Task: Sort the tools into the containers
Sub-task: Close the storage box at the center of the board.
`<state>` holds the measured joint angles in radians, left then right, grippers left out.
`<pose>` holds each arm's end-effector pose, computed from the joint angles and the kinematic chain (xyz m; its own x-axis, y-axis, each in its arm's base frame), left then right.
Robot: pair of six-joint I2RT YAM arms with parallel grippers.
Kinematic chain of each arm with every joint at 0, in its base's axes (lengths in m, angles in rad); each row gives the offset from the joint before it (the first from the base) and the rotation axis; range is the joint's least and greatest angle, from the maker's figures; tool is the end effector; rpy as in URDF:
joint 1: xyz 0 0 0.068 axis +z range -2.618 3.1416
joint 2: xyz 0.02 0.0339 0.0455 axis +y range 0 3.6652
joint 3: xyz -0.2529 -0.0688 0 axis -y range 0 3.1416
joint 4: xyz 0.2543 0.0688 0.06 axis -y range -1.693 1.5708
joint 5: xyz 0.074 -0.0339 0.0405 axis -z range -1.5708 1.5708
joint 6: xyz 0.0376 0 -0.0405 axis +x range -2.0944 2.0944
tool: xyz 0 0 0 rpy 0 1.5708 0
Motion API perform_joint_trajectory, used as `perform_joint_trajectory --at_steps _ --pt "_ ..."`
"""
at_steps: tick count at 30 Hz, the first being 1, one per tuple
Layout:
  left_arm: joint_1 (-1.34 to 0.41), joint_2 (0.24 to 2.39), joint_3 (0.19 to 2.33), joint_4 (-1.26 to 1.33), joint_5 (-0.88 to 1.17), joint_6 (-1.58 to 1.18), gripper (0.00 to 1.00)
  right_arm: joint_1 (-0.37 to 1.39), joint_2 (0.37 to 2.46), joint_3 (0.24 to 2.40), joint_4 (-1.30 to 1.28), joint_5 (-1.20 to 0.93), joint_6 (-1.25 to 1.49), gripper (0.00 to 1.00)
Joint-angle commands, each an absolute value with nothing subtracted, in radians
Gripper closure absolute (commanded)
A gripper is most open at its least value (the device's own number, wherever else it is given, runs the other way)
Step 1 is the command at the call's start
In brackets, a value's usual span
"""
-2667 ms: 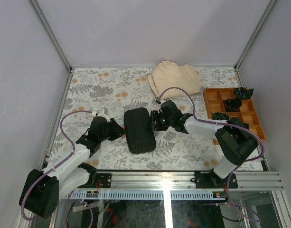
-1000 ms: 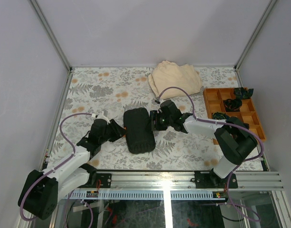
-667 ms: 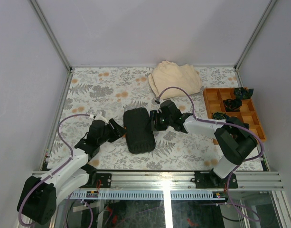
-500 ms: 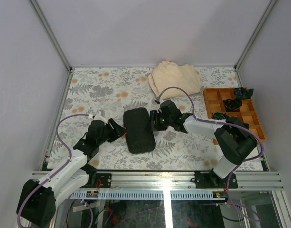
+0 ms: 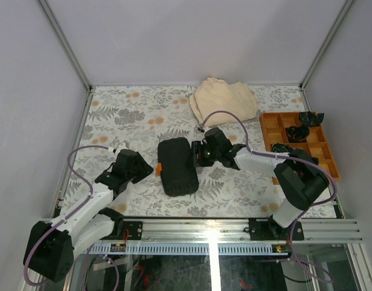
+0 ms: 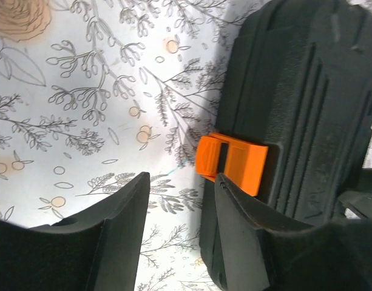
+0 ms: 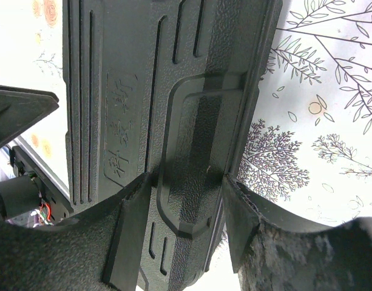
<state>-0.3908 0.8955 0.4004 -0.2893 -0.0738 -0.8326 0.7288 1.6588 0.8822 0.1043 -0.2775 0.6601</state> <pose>0.1796 -0.0710 0.1641 -0.6848 -0.5157 -0.5148 -0.2599 0.8329 -0.4885 0.2556 0.2420 0.1614 -0.8578 0.0248 -0.5134 -0.3474 0.7083 0.6145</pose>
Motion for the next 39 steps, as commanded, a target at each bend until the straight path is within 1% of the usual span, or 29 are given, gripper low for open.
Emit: perform_joint_trajectory --at_steps 1,9,16,20,26,33,39 --pt "-0.383 0.943 0.440 -0.341 -0.123 -0.809 0.55 0.755 1.703 0.880 -0.030 -0.235 0.606 0.46" --pt "-0.384 1.067 0.476 -0.357 -0.117 -0.781 0.56 0.755 1.708 0.885 -0.037 -0.219 0.609 0.46" --pt "-0.384 1.143 0.487 -0.324 -0.078 -0.760 0.61 0.756 1.711 0.889 -0.037 -0.221 0.609 0.46" --pt "-0.384 1.143 0.494 -0.316 -0.080 -0.756 0.62 0.756 1.711 0.887 -0.038 -0.222 0.608 0.46" --pt "-0.384 1.088 0.504 -0.288 -0.083 -0.750 0.61 0.756 1.713 0.883 -0.036 -0.223 0.607 0.46" --pt "-0.385 1.154 0.523 -0.258 -0.069 -0.734 0.62 0.756 1.714 0.879 -0.032 -0.227 0.609 0.46" --pt "-0.384 1.166 0.514 -0.240 -0.068 -0.736 0.62 0.756 1.714 0.877 -0.029 -0.230 0.610 0.46"
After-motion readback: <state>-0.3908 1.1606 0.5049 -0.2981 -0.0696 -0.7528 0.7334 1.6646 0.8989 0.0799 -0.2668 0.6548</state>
